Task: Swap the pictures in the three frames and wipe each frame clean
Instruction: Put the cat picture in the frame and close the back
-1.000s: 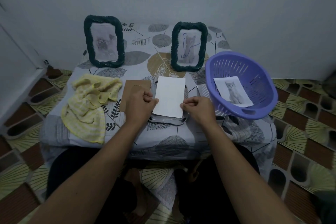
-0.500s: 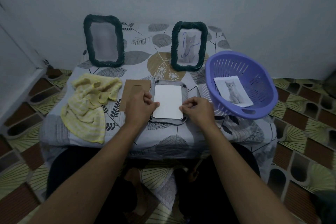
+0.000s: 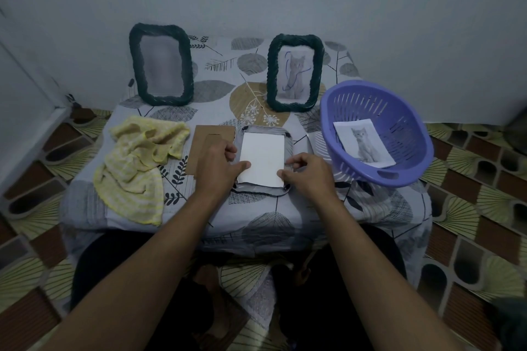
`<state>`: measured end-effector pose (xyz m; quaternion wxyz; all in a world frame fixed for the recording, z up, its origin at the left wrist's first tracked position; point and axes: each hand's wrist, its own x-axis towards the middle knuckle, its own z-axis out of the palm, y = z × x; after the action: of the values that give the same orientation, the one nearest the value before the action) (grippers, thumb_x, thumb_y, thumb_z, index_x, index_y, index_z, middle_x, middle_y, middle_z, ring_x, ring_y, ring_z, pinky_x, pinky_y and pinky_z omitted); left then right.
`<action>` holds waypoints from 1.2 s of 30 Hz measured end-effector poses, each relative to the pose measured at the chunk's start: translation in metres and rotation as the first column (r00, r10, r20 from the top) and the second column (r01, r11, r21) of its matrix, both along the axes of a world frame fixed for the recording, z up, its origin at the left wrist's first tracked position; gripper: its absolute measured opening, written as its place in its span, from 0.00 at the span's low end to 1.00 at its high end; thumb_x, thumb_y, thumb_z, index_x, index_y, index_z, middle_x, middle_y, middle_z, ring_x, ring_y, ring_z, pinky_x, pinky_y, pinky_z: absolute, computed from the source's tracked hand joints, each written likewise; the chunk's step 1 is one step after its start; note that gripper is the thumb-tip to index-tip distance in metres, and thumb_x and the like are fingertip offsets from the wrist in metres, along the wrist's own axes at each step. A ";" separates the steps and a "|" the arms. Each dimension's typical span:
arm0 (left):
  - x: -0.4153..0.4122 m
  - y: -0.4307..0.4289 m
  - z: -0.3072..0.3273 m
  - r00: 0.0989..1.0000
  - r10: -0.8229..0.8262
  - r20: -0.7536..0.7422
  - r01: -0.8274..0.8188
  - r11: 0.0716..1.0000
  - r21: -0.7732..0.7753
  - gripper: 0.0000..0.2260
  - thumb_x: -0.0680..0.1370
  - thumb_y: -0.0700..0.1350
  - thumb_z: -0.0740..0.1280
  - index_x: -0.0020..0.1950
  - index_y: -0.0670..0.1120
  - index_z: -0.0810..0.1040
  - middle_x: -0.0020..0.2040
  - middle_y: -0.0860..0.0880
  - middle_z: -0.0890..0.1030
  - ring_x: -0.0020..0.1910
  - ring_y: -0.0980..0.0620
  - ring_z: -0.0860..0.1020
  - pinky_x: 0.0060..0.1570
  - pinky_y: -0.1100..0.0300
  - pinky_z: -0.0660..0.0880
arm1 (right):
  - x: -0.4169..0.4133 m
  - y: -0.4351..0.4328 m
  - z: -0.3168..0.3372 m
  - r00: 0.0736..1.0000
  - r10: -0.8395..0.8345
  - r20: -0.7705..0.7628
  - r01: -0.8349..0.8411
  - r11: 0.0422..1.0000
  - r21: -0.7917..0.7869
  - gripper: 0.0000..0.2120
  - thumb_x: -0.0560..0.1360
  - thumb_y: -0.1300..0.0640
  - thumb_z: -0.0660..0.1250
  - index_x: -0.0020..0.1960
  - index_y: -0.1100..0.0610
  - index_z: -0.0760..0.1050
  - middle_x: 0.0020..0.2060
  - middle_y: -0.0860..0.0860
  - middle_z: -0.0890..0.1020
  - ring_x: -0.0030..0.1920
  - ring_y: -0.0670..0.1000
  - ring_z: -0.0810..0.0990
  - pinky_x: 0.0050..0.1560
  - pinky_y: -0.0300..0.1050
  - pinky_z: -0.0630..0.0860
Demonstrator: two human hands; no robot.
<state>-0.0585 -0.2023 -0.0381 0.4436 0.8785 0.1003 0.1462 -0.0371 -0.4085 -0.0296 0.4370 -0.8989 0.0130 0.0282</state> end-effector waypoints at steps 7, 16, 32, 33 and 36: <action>0.002 0.001 0.000 1.000 0.010 0.021 -0.010 1.000 0.021 0.14 0.69 0.45 0.80 0.47 0.44 0.77 0.43 0.49 0.78 0.41 0.52 0.76 0.35 0.64 0.69 | -0.003 0.001 0.002 0.999 -0.016 0.033 0.017 0.999 -0.031 0.14 0.68 0.48 0.79 0.50 0.51 0.81 0.42 0.46 0.81 0.45 0.47 0.80 0.48 0.46 0.79; 0.002 0.002 0.000 1.000 0.001 0.022 -0.002 1.000 0.023 0.15 0.69 0.45 0.80 0.47 0.42 0.78 0.43 0.47 0.79 0.42 0.51 0.77 0.36 0.65 0.70 | -0.004 0.001 0.003 1.000 -0.018 0.017 0.018 0.999 -0.029 0.15 0.69 0.49 0.79 0.51 0.53 0.82 0.43 0.46 0.81 0.45 0.47 0.79 0.46 0.43 0.77; -0.004 0.065 0.003 0.914 0.319 -0.248 -0.245 0.926 0.287 0.23 0.72 0.63 0.64 0.55 0.45 0.78 0.58 0.41 0.79 0.61 0.38 0.74 0.59 0.42 0.73 | -0.012 0.068 0.030 0.892 0.425 0.152 -0.337 0.851 -0.403 0.17 0.79 0.54 0.60 0.66 0.45 0.77 0.67 0.46 0.76 0.67 0.54 0.65 0.61 0.52 0.58; -0.005 0.067 0.002 0.909 0.324 -0.261 -0.232 0.915 0.330 0.26 0.71 0.65 0.62 0.53 0.44 0.79 0.57 0.40 0.79 0.61 0.37 0.74 0.59 0.42 0.73 | -0.014 0.075 0.030 0.876 0.457 0.154 -0.351 0.822 -0.448 0.17 0.80 0.53 0.59 0.67 0.45 0.76 0.68 0.44 0.75 0.68 0.54 0.64 0.61 0.52 0.57; -0.008 0.068 0.000 0.909 0.314 -0.273 -0.195 0.901 0.387 0.28 0.72 0.66 0.60 0.53 0.43 0.80 0.56 0.39 0.79 0.60 0.37 0.73 0.59 0.43 0.72 | -0.015 0.095 0.030 0.840 0.530 0.114 -0.391 0.737 -0.551 0.17 0.81 0.51 0.55 0.65 0.46 0.77 0.69 0.43 0.74 0.69 0.54 0.62 0.59 0.55 0.55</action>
<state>-0.0662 -0.1342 -0.0376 0.2332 0.9341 0.2608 0.0705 -0.0525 -0.3137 0.0005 0.1616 -0.9511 -0.2628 0.0124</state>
